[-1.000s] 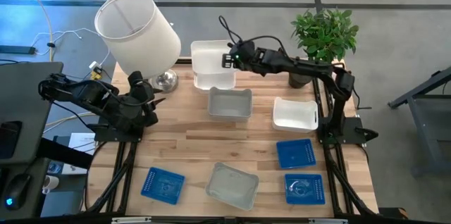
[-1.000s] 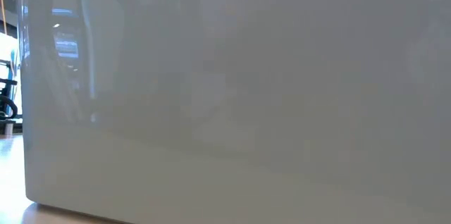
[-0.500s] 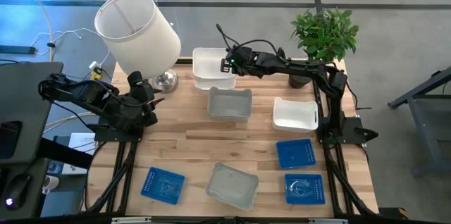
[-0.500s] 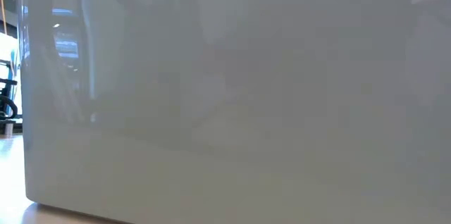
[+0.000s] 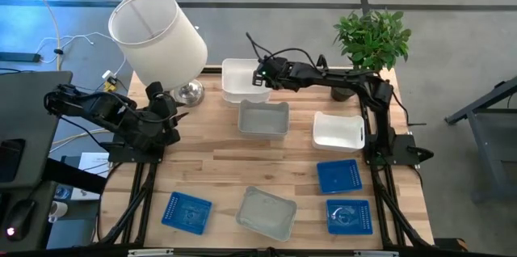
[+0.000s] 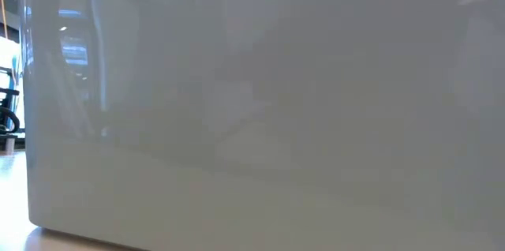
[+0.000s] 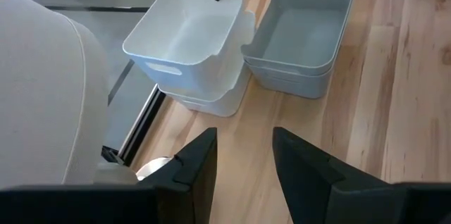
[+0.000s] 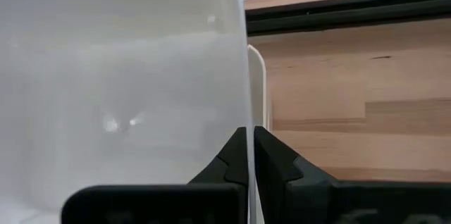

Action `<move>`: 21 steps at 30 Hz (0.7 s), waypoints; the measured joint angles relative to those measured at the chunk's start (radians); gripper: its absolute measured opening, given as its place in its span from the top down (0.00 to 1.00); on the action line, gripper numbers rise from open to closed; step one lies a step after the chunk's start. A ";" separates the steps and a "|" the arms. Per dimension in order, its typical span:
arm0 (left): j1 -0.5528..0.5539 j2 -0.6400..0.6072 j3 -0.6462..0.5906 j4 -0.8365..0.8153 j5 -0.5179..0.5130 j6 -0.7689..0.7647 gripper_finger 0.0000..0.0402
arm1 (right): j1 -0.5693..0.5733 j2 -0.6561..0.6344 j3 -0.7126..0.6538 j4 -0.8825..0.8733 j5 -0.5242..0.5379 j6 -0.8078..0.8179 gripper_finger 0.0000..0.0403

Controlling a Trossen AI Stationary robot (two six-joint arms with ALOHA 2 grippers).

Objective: Stack baskets by color
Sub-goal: Stack the bottom white bin on top of the top white bin

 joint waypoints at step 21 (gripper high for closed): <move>0.000 0.000 0.000 -0.008 0.000 0.001 0.69 | -0.013 0.011 0.016 -0.053 -0.051 -0.035 1.00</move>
